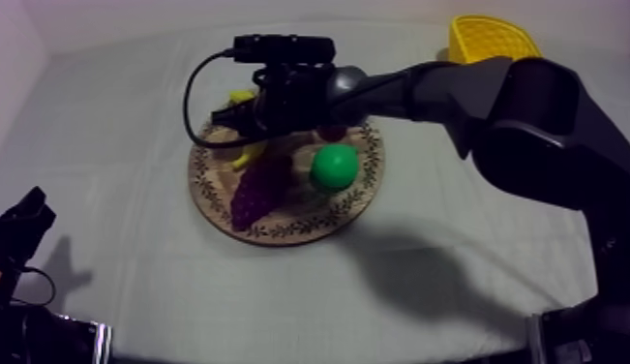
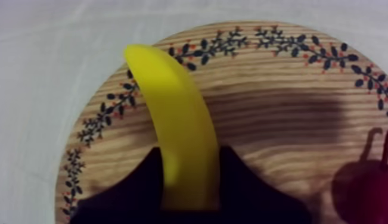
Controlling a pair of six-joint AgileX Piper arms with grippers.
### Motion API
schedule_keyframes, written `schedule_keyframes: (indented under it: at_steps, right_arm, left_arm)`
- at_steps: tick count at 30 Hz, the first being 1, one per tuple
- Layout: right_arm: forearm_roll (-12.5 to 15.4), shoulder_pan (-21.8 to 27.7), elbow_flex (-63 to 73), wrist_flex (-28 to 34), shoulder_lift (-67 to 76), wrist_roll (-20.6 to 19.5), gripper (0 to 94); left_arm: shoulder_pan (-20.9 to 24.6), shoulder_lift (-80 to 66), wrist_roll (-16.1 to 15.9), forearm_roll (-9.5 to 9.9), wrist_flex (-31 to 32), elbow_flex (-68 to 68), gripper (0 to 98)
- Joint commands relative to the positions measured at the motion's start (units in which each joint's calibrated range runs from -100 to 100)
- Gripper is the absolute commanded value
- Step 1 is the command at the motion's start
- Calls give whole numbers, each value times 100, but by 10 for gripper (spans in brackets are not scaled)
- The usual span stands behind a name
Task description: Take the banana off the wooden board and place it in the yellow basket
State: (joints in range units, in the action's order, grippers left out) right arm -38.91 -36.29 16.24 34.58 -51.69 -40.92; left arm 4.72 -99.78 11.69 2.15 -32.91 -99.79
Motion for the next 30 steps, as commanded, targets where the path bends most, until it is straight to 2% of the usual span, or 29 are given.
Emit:
schedule_keyframes:
  at_steps: [1,8,13,19,30]
  right_arm:
    - [7,-10,-69,31,99,-24,231]
    - [-110,23,-551,195,819,-134,227]
    - [114,263,-991,195,1739,132,231]
    - [472,797,-1665,121,2917,543,232]
    - [405,1873,-3755,-173,4912,682,233]
  left_arm:
    - [2,-5,1,3,0,1,1]
    - [2,-5,1,3,0,1,1]
    - [2,-5,1,3,0,1,1]
    - [2,-5,1,3,0,1,1]
    - [2,-5,1,3,0,1,1]
